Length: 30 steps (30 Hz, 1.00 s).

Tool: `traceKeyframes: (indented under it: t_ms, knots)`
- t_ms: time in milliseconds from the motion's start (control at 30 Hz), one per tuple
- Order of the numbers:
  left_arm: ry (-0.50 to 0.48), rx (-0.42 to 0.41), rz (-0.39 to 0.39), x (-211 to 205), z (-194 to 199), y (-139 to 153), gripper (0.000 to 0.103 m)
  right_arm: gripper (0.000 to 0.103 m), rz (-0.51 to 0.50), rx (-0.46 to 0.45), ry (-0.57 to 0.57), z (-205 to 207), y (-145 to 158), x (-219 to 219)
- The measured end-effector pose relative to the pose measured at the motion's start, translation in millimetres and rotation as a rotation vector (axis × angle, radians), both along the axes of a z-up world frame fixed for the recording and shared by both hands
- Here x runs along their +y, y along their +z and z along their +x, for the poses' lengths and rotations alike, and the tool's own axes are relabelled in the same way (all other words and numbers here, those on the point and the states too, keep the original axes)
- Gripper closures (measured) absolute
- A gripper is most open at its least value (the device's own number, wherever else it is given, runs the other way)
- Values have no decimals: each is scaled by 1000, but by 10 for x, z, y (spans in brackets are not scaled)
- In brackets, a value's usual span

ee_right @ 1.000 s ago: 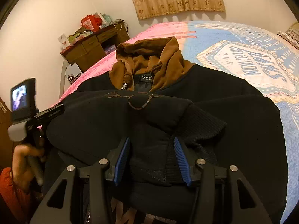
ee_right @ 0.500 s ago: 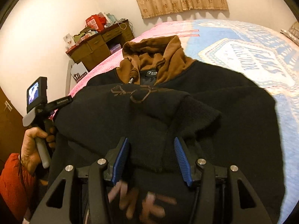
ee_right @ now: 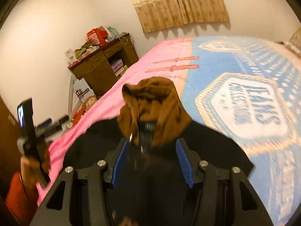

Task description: Fold large clothes

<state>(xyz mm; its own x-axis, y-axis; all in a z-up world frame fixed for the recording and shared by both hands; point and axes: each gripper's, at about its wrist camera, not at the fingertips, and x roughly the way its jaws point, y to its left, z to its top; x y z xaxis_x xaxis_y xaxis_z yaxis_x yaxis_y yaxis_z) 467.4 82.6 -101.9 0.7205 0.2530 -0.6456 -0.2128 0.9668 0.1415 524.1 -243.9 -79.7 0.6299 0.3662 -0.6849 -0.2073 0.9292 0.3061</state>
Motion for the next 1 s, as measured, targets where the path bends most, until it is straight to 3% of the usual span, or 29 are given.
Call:
traceKeyframes:
  t_ms: [67,233,400,533,567,600,633,667,733,767,800,867,933,1000]
  knots:
    - [-15,17,14,-164,289,-78,0,49,-32,10,-28,355,-44,61]
    - [10,113,-78,-399,964,-387,0,49,-215,-19,3,1040,-177,433]
    - [93,255,36,-574,1462,-751,0,49,-380,-11,31,1561,-451,651]
    - [138,290,-31,-491,1668,-904,0,49,-412,49,98,1864,-784,685]
    - [135,289,-38,-488,1682,-913,0,52,-432,53,111,1890,-866,689]
    - [131,274,-38,-500,1703,-924,0,65,-451,34,108,1872,-891,689]
    - [129,249,-33,-514,1707,-914,5,99,-464,5,100,1840,-910,658]
    - [125,219,-23,-530,1705,-904,15,98,-445,-27,67,1791,-882,579]
    - [71,234,-39,-586,1738,-941,73,98,-393,-92,-1,1685,-756,421]
    - [41,239,-76,-601,1727,-942,81,98,-375,-127,-35,1627,-665,343]
    - [16,222,-100,-631,1684,-910,87,98,-346,-160,-56,1545,-554,260]
    - [18,156,-42,-741,1557,-739,87,98,-308,-215,-57,1356,-329,178]
    - [37,58,3,-809,1337,-430,86,98,-368,-275,-42,1113,-151,214]
    - [41,-4,-17,-781,1156,-194,85,98,-376,-305,-40,870,0,187]
